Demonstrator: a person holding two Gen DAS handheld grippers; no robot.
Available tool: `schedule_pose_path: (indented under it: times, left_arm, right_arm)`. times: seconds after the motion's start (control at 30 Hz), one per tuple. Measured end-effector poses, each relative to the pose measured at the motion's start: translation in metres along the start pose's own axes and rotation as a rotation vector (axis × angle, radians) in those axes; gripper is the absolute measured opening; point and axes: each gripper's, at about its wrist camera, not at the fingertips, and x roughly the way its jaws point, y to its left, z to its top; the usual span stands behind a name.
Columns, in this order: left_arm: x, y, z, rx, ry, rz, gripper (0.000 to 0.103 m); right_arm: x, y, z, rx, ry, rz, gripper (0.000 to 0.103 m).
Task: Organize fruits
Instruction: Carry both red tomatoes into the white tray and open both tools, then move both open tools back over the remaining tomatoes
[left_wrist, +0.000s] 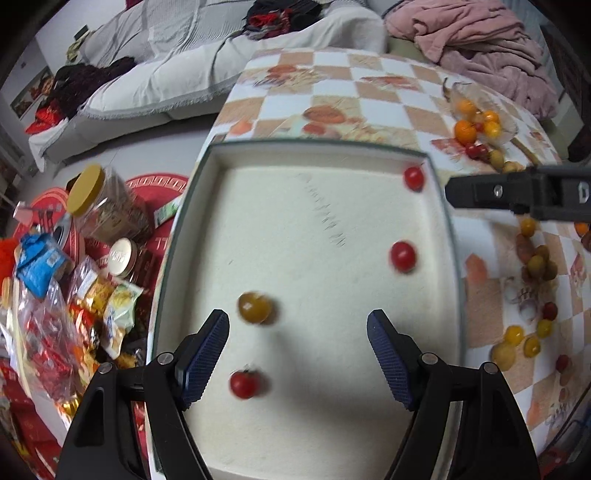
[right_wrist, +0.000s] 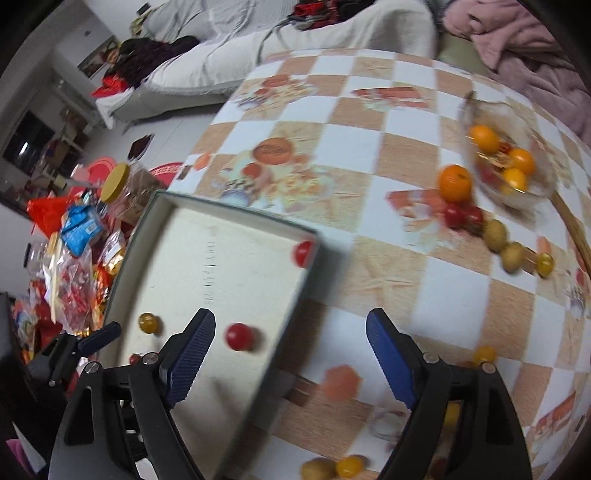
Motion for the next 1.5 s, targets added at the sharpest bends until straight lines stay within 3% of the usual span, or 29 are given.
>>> schedule_pose_path:
  times: [0.37,0.63,0.8,1.07,1.3,1.43,1.5]
  left_arm:
    - [-0.004,-0.084,0.048,0.119,-0.035,-0.127,0.078]
    - [0.006,-0.157,0.073,0.191,-0.018,-0.231,0.078]
    - [0.021,-0.198,0.084,0.218,0.003,-0.271,0.078]
    - [0.047,-0.229,0.088,0.198,0.06,-0.257,0.078]
    - [0.058,-0.238,0.087,0.189,0.083,-0.195,0.078]
    - [0.062,-0.241,0.086,0.189,0.091,-0.17,0.078]
    - [0.063,-0.243,0.085,0.195,0.098,-0.158,0.068]
  right_arm:
    - [-0.031,-0.134,-0.025,0.247,-0.01,-0.161,0.087]
    - [-0.042,-0.196,-0.025,0.281,-0.013,-0.244,0.087]
    - [-0.043,-0.215,-0.019,0.262,-0.015,-0.248,0.087]
    - [-0.033,-0.227,-0.003,0.206,-0.014,-0.194,0.086]
    - [-0.017,-0.227,0.009,0.159,0.007,-0.155,0.068]
    - [-0.011,-0.218,0.017,0.101,-0.002,-0.169,0.068]
    - [-0.008,-0.214,0.021,0.077,-0.006,-0.178,0.066]
